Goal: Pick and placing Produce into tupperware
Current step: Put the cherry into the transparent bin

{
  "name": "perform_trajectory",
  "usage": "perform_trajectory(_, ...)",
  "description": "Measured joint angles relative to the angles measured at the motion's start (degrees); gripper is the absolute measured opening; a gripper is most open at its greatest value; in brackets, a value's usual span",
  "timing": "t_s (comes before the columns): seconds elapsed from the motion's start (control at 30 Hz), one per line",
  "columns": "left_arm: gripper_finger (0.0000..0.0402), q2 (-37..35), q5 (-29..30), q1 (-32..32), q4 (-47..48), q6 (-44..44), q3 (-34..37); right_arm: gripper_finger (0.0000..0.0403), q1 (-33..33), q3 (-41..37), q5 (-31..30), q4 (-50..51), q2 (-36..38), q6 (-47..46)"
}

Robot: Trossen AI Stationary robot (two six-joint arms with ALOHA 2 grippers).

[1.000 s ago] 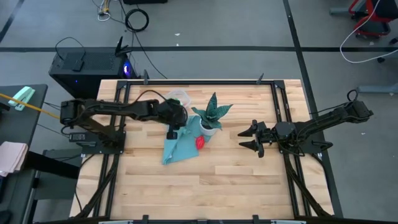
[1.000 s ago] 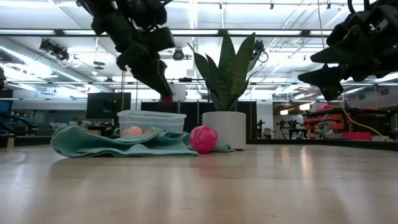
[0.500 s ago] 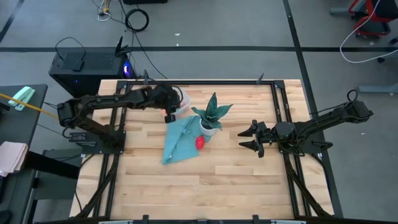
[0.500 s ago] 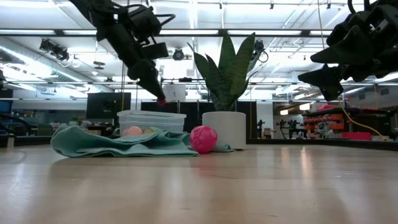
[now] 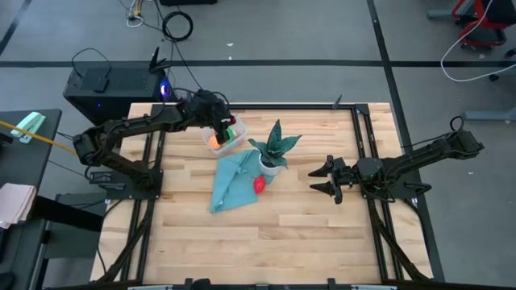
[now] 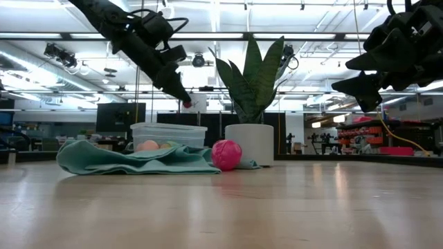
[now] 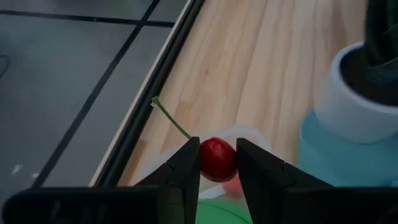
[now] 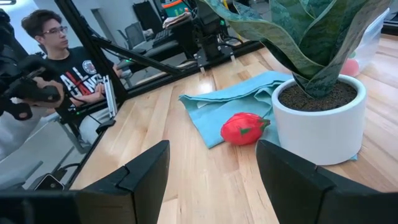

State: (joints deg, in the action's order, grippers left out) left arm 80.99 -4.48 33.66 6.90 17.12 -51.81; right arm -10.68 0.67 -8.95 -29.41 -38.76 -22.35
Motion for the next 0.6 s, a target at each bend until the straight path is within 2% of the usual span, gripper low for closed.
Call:
perform_trajectory(0.17, 0.0107, 1.32, -1.28, 0.38, 0.18, -0.38, 0.00, 0.0246, -0.01, 0.00, 0.00, 0.00, 0.01, 0.00)
perform_trajectory(0.43, 0.0107, 9.21, -1.08, 0.71, -0.59, 1.41, 0.02, 0.0246, 0.00, 0.00, 0.00, 0.00, 0.00, 0.00)
perform_trajectory(0.6, 0.0107, 11.61, -0.62, 0.69, -0.58, 1.56, 0.02, 0.0246, -0.02, 0.00, 0.00, 0.01, 0.01, 0.23)
